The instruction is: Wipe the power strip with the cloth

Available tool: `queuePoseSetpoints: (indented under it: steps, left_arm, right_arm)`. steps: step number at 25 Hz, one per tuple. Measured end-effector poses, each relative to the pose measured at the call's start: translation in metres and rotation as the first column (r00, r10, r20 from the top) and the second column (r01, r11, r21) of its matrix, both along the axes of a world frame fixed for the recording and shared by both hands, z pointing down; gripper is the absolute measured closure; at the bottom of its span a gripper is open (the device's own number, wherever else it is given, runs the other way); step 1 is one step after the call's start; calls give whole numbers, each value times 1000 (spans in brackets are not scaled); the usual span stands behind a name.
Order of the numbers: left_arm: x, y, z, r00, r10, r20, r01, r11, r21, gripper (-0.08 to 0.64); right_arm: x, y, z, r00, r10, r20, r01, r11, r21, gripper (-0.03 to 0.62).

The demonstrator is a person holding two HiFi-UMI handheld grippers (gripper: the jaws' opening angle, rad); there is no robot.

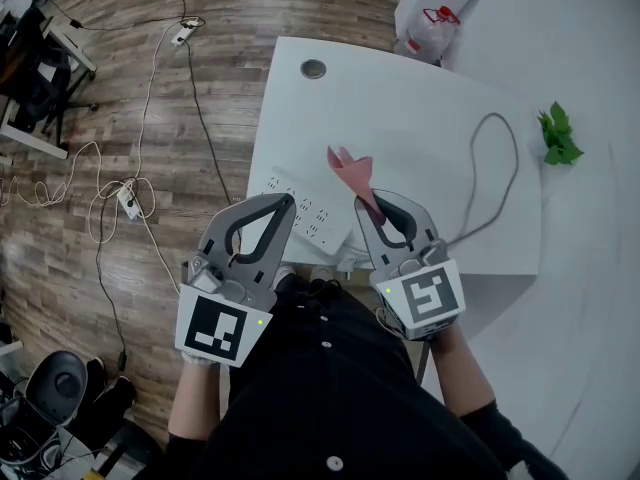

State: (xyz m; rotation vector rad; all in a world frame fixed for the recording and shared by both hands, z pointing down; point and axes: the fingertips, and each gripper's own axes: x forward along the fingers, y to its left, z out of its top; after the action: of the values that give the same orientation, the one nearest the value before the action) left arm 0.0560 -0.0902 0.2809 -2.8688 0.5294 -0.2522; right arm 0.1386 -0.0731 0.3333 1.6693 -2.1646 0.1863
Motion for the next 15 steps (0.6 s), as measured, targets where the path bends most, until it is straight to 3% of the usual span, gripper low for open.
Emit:
queuePoseSetpoints:
  steps: [15]
  left_arm:
    - [7,3,1,1000,1,13,-1,1000,-6,546]
  right_arm:
    - [-1,-3,-1,1000,-28,3,28,1000,-4,538]
